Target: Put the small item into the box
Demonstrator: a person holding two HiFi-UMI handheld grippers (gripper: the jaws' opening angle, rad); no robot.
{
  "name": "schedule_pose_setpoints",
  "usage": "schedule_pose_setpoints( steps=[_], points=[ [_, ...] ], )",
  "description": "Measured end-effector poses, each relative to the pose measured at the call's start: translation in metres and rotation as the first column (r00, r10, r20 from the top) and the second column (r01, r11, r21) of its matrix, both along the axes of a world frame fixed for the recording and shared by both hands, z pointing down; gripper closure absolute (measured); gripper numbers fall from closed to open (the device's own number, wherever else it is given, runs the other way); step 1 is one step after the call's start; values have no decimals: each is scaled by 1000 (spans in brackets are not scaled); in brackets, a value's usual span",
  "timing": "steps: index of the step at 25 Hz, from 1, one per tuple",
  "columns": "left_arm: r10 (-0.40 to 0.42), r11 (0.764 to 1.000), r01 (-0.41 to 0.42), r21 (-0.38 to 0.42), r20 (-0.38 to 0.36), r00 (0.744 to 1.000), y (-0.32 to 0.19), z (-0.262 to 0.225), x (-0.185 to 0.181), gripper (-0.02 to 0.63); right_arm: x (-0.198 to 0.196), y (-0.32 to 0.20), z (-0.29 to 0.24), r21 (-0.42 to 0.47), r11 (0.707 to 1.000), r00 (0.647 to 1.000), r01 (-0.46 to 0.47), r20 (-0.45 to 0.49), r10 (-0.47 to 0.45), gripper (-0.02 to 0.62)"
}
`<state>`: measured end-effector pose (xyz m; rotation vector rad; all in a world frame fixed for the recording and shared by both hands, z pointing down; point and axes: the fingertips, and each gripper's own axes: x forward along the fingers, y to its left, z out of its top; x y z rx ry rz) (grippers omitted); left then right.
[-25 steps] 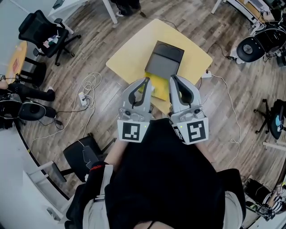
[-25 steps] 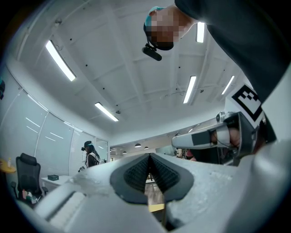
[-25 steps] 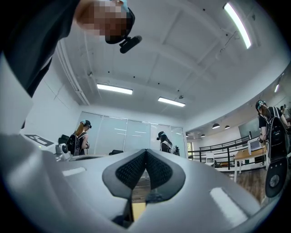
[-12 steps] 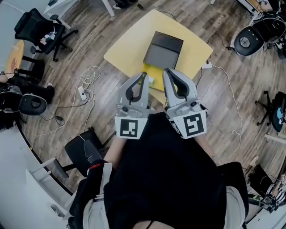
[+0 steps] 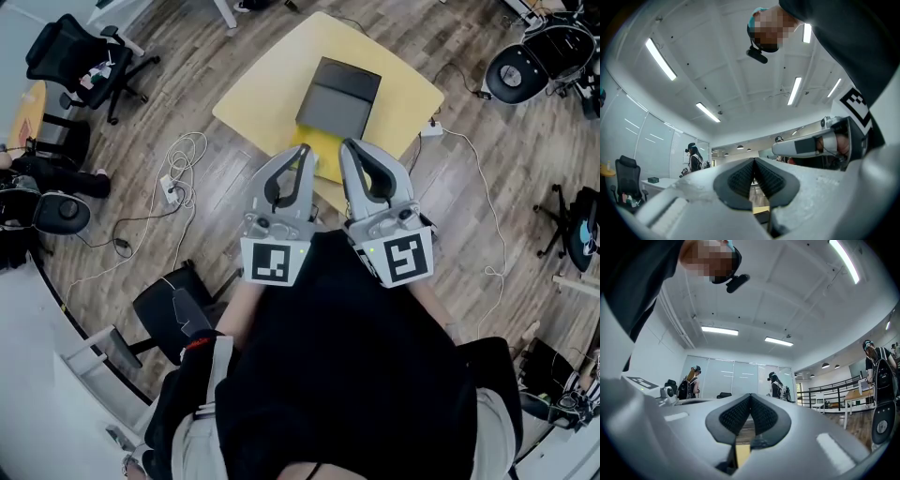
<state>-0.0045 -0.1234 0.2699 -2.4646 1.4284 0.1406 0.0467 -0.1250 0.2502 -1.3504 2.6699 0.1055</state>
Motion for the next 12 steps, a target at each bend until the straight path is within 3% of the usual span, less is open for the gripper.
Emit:
schedule_pose_setpoints(
  steps=[12],
  points=[
    [24, 1000, -24, 3, 0, 1000, 4, 0, 13, 604, 11, 4, 2, -6, 1000, 1000, -20, -6, 20, 594]
  ],
)
